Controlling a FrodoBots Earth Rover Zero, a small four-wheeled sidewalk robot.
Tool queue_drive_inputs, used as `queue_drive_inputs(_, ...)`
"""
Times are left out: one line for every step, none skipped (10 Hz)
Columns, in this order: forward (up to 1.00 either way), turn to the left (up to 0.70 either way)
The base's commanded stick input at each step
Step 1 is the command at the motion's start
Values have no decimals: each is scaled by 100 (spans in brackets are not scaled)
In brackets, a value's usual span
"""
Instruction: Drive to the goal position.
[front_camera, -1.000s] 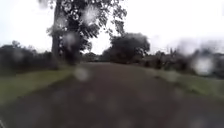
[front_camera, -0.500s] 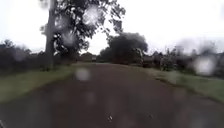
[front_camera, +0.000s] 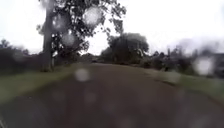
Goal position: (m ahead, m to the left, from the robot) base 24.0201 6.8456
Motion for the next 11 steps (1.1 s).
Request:
queue_drive_inputs(100,-37)
queue_drive_inputs(100,-36)
queue_drive_inputs(100,0)
queue_drive_inputs(100,0)
queue_drive_inputs(100,0)
queue_drive_inputs(100,0)
queue_drive_inputs(100,0)
queue_drive_inputs(100,0)
queue_drive_inputs(100,0)
queue_drive_inputs(100,0)
queue_drive_inputs(100,0)
